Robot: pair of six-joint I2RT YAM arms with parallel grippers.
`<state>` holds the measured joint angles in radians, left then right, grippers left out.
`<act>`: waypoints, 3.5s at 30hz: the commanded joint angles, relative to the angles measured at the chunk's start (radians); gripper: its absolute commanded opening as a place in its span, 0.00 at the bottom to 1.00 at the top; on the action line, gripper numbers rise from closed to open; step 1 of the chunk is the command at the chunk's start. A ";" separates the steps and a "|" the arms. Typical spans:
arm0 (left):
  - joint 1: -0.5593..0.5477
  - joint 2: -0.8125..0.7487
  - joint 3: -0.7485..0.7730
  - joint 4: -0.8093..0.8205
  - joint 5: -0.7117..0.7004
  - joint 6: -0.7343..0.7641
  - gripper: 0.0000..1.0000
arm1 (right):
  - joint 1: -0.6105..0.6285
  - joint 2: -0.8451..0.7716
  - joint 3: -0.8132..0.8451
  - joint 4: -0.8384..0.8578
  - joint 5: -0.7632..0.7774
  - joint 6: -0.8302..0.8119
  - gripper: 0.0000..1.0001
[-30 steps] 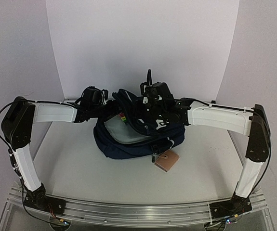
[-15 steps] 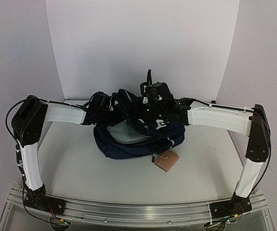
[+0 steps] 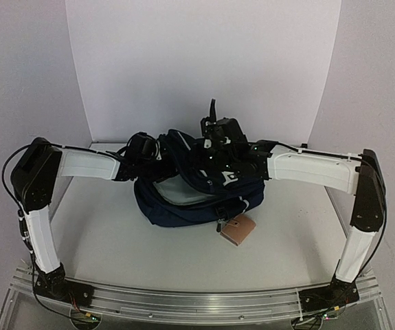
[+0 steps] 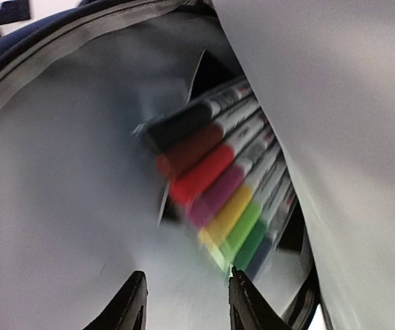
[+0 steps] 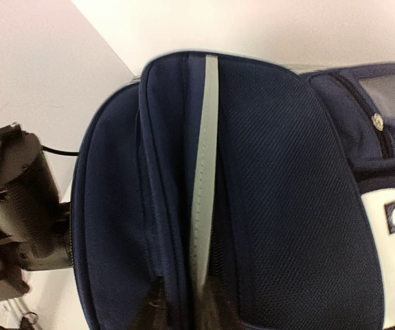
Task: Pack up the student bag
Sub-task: Place the stationery in the student bag, then adjust the student bag at the center of the board.
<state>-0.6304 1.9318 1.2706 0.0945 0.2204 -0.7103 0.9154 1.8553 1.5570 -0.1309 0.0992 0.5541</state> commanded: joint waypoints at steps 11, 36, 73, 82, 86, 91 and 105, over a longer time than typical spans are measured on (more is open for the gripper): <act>0.124 -0.629 -0.317 -0.511 -0.326 -0.004 0.73 | -0.185 -0.209 -0.155 -0.116 0.091 -0.015 0.98; 0.221 0.191 0.549 -0.390 0.322 0.474 0.97 | -0.409 -0.227 -0.717 0.360 -0.374 0.310 0.94; 0.242 -0.604 -0.288 -0.504 0.116 0.150 1.00 | -0.308 0.070 -0.149 0.163 -0.195 -0.103 0.98; 0.242 -0.512 -0.249 -0.420 0.189 0.171 1.00 | -0.240 -0.098 -0.389 0.155 -0.342 0.075 0.97; 0.242 -0.439 -0.253 -0.381 0.266 0.166 0.97 | -0.184 -0.078 -0.426 0.200 -0.390 0.144 0.85; 0.217 -0.407 -0.282 -0.258 0.419 0.146 0.84 | -0.156 -0.026 -0.446 0.307 -0.427 0.222 0.59; 0.049 -0.446 -0.244 -0.279 0.366 0.170 0.70 | -0.350 0.148 -0.223 0.370 -0.377 0.058 0.21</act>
<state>-0.5503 1.5574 0.9821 -0.1912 0.5510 -0.5548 0.6329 1.9572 1.2274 0.1641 -0.2814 0.6944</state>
